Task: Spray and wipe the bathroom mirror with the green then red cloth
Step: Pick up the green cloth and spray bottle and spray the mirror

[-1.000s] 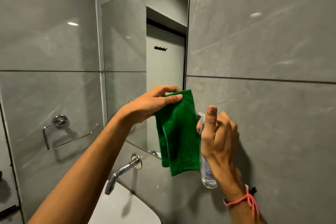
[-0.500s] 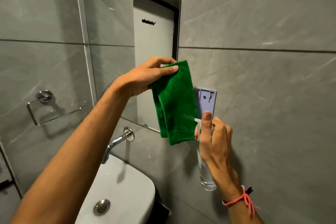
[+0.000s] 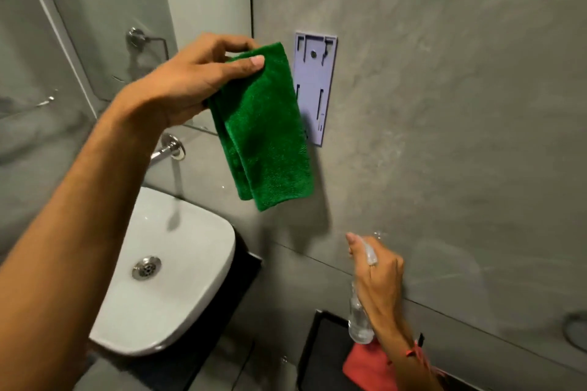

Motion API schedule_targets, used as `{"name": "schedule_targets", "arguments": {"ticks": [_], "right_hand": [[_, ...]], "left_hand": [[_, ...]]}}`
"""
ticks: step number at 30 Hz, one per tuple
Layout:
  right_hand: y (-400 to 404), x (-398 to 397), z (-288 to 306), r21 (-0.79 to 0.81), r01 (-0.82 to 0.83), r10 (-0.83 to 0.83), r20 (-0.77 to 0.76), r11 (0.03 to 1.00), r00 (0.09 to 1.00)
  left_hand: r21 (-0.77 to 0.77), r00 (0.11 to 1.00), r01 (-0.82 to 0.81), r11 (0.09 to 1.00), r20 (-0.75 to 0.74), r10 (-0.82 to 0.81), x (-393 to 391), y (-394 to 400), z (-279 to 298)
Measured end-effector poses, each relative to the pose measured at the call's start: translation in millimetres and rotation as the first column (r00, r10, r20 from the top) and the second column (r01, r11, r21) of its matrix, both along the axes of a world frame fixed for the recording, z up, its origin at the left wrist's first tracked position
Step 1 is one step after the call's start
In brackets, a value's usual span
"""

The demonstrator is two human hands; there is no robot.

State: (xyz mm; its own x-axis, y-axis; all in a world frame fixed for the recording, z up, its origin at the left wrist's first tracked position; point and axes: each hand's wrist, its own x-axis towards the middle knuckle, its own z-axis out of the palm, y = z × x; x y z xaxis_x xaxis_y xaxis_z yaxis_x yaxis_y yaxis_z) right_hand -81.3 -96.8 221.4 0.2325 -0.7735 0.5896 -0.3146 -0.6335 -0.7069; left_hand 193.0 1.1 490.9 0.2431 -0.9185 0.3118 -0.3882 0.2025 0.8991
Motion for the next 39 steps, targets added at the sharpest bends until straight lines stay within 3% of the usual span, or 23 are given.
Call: {"name": "schedule_targets", "arguments": {"ticks": [4, 10, 16, 19, 26, 30, 34, 36, 39], "right_hand": [[1, -26, -82, 0.188, 0.095, -0.082, -0.072, 0.978, 0.994], [-20, -31, -184, 0.455, 0.080, 0.001, -0.174, 0.887, 0.985], [-27, -25, -216, 0.495, 0.003, 0.110, -0.198, 0.869, 0.974], [-26, -22, -216, 0.432, 0.040, 0.086, -0.268, 0.901, 0.960], [-25, -25, -214, 0.453, 0.105, 0.066, -0.346, 0.885, 0.936], [-26, -20, -185, 0.275, 0.124, 0.013, -0.450, 0.953, 0.893], [-22, 21, -90, 0.091, 0.006, 0.016, -0.245, 0.996, 0.969], [-18, 50, -16, 0.123, -0.170, 0.174, -0.018, 0.978, 0.985], [-9, 88, 114, 0.189, -0.605, 0.572, 0.204, 0.773, 0.794]], "left_hand": [[0.061, 1.000, -0.001, 0.998, -0.003, 0.002, -2, 5, -44], [0.159, 0.999, -0.040, 0.986, -0.021, 0.044, 0, 4, -105], [0.207, 0.999, -0.044, 0.977, 0.009, 0.043, -9, 1, -128], [0.213, 1.000, -0.014, 0.977, -0.023, 0.019, -9, 0, -132], [0.223, 1.000, 0.013, 0.975, 0.002, -0.014, -7, 3, -112], [0.215, 0.994, 0.005, 0.977, 0.109, -0.029, -7, 10, -79], [0.126, 0.987, -0.050, 0.991, 0.159, 0.030, -12, 23, -42], [0.085, 0.983, -0.056, 0.995, 0.181, 0.040, -17, 27, -26], [-0.005, 0.974, -0.083, 0.997, 0.210, 0.082, -26, 36, 6]]}}
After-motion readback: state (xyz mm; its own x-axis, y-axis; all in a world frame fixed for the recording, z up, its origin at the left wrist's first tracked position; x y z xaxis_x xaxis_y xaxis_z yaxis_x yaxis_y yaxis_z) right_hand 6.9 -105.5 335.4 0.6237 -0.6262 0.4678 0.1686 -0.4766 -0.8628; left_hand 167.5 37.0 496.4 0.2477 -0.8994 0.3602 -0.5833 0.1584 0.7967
